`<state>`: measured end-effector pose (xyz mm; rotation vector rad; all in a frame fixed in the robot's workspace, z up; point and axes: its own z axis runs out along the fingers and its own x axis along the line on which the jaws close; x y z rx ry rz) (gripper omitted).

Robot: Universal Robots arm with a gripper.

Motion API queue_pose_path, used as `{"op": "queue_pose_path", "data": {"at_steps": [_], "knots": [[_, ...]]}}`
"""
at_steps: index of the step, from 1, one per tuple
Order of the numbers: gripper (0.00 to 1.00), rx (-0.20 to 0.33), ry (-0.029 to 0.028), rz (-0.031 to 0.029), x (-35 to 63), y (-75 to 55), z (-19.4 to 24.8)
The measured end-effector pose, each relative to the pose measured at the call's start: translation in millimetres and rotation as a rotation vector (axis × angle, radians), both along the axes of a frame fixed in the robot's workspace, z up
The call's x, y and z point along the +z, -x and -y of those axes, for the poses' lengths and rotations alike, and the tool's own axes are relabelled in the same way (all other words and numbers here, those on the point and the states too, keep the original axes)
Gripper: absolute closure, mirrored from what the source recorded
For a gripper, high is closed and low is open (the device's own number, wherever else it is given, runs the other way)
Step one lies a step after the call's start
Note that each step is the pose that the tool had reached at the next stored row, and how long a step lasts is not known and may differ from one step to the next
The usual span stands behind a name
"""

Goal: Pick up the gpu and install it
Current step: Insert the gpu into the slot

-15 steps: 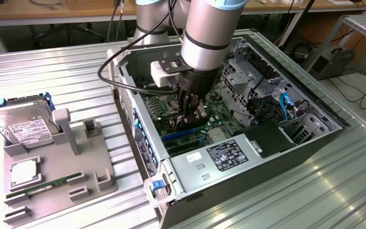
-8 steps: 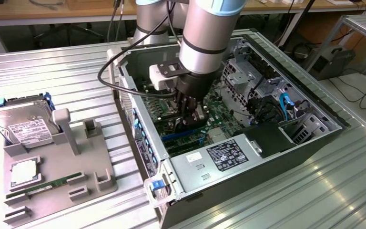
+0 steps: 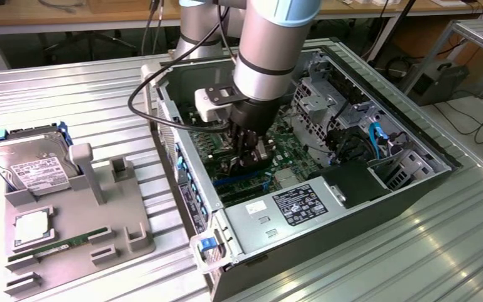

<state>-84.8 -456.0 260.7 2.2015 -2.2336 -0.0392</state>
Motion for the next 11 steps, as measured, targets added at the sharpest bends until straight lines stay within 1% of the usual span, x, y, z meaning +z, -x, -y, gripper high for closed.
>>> {"op": "queue_pose_path", "data": {"at_steps": [5,11], "knots": [[0.74,0.0,0.0001,-0.0001,-4.5,1.6,-0.1],[0.74,0.0,0.0001,0.0,-6.8,2.0,-0.1]]}}
